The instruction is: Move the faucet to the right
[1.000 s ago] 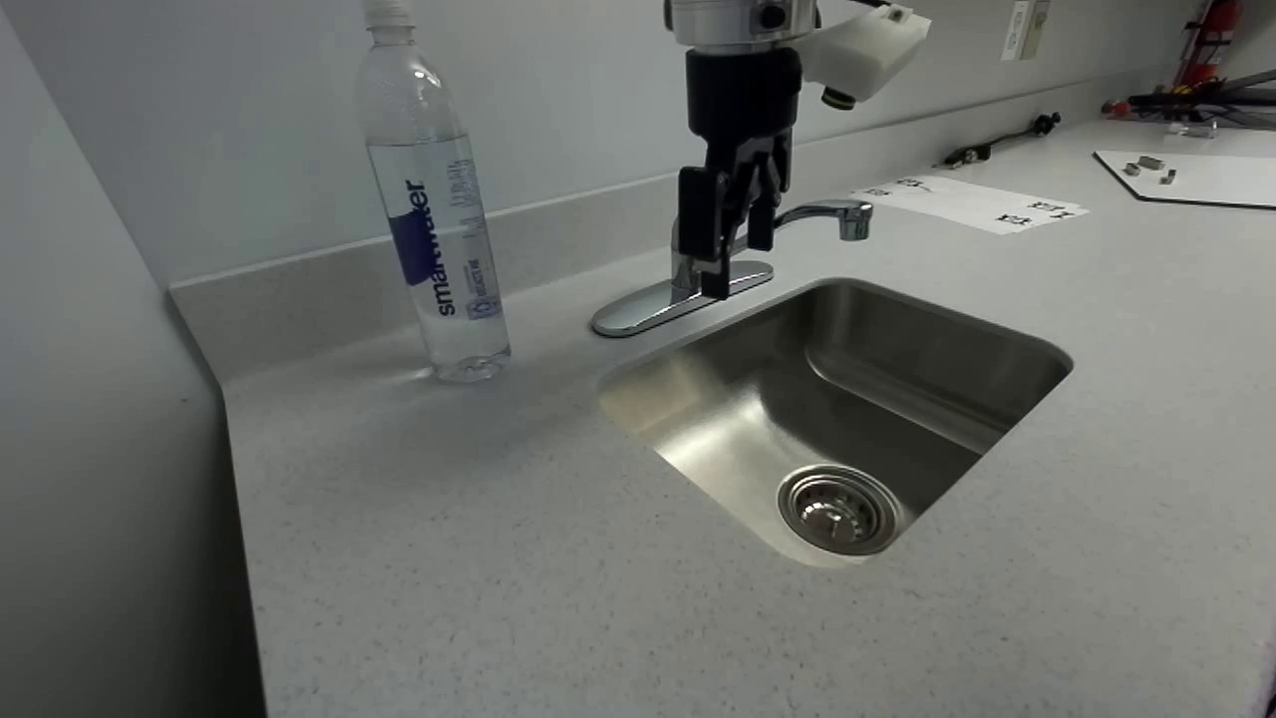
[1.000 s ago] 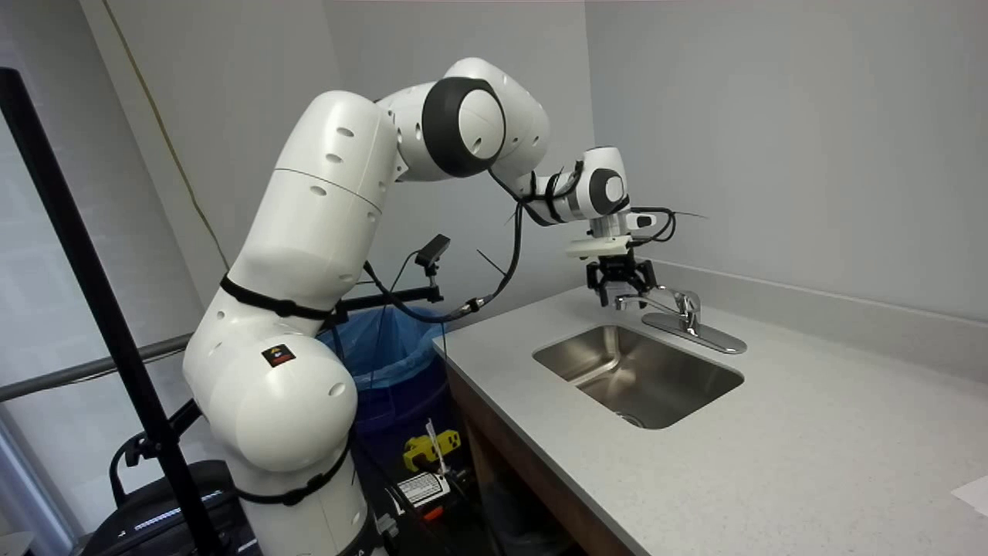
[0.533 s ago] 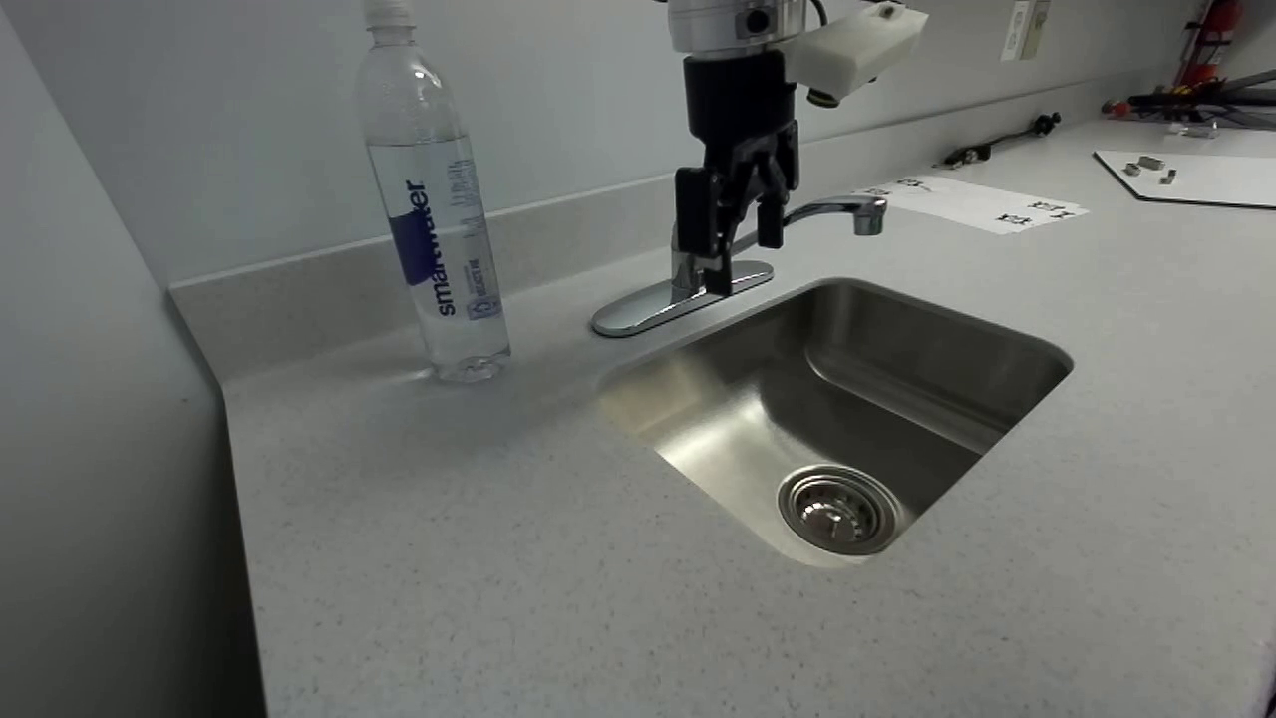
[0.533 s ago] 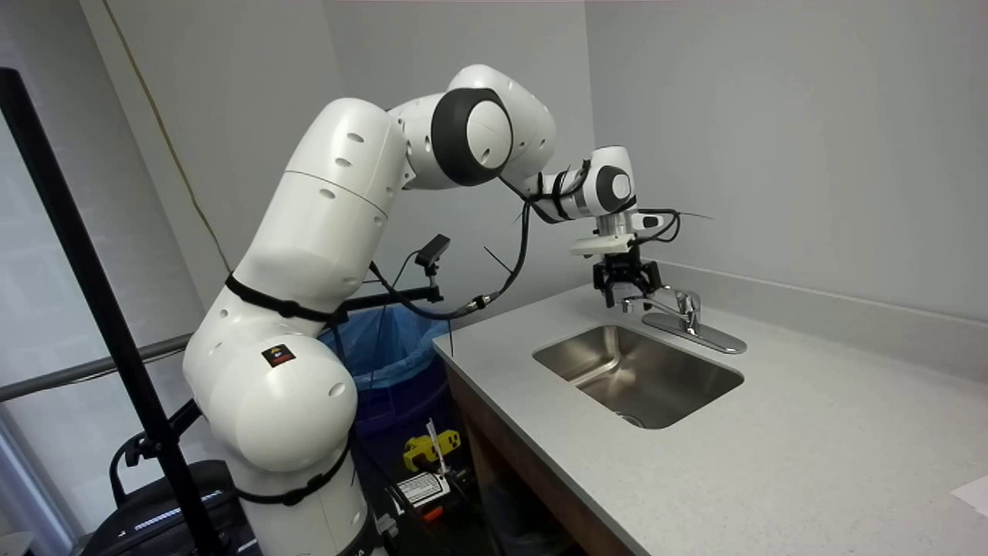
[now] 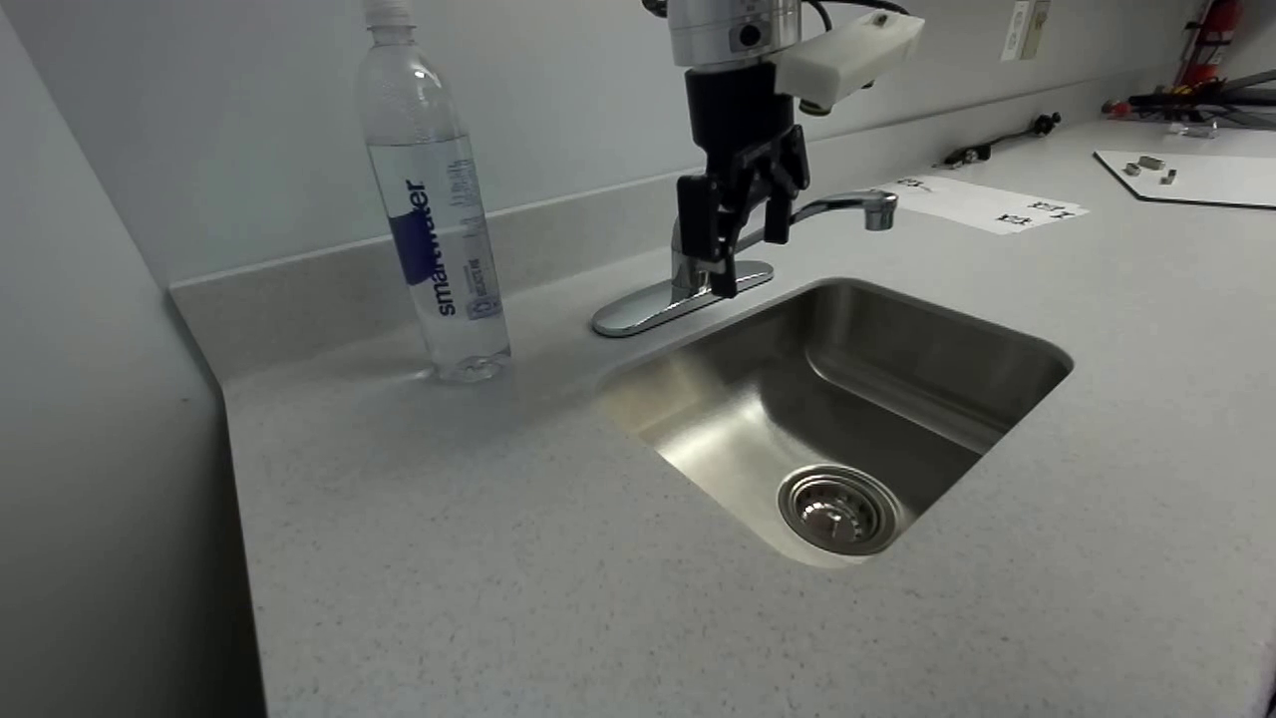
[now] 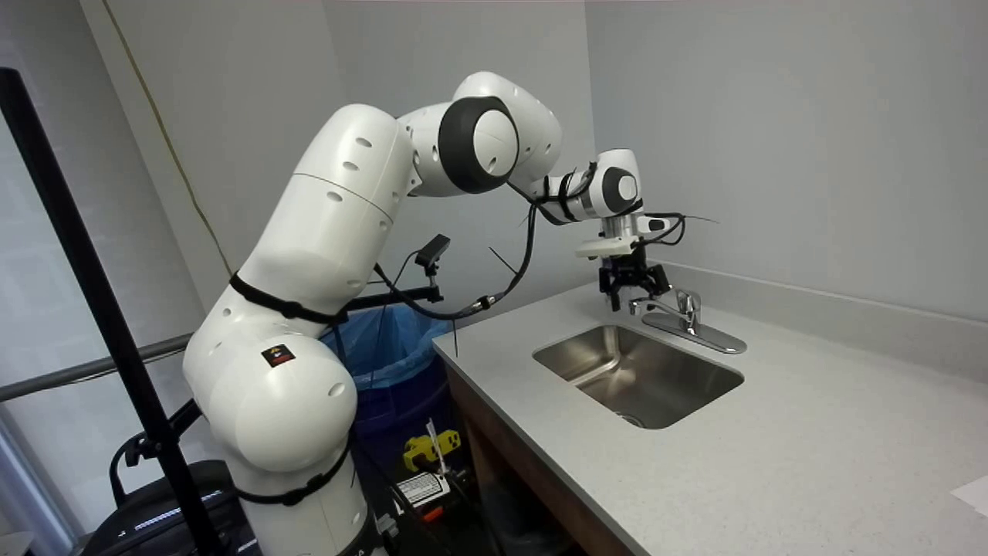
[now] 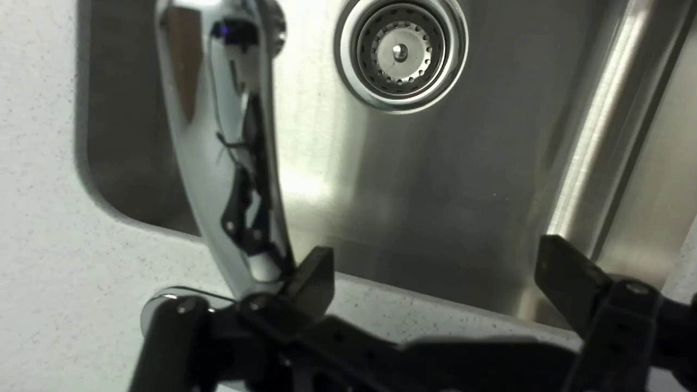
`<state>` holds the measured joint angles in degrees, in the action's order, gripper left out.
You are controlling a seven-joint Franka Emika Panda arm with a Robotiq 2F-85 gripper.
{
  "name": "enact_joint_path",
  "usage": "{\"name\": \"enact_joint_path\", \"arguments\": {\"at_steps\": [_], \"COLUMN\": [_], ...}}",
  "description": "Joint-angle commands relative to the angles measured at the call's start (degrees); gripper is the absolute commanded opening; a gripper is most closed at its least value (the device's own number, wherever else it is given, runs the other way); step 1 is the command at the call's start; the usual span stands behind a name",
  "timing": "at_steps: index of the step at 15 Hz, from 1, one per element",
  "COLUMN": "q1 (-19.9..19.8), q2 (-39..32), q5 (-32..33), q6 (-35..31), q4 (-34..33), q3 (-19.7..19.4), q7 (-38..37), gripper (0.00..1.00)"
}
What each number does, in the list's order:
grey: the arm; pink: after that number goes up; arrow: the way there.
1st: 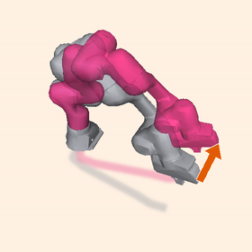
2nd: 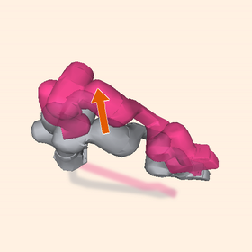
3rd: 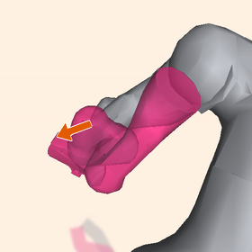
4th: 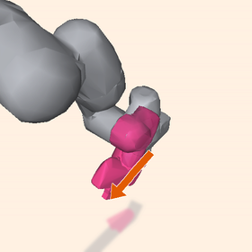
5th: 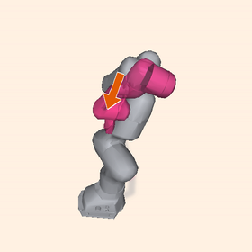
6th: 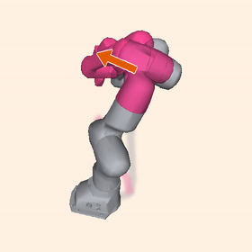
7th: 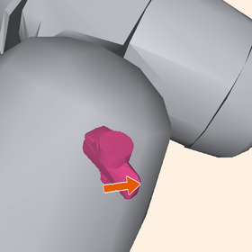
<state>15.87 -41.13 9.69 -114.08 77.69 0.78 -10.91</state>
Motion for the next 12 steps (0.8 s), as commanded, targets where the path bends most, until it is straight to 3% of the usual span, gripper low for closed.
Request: {"name": "enact_joint_path", "arguments": {"at_steps": [1, 7, 12], "q1": [-0.85, -1.26, -2.04], "q2": [-0.51, 0.08, 3.53], "q5": [1.1, 0.82, 0.23], "q6": [2.18, 4.05, 4.41], "q4": [0.17, 0.8, 3.55], "q3": [-0.44, -0.27, 1.54], "q7": [0.54, 1.41, 7.64], "gripper": [1.0, 1.0, 1.0]}}
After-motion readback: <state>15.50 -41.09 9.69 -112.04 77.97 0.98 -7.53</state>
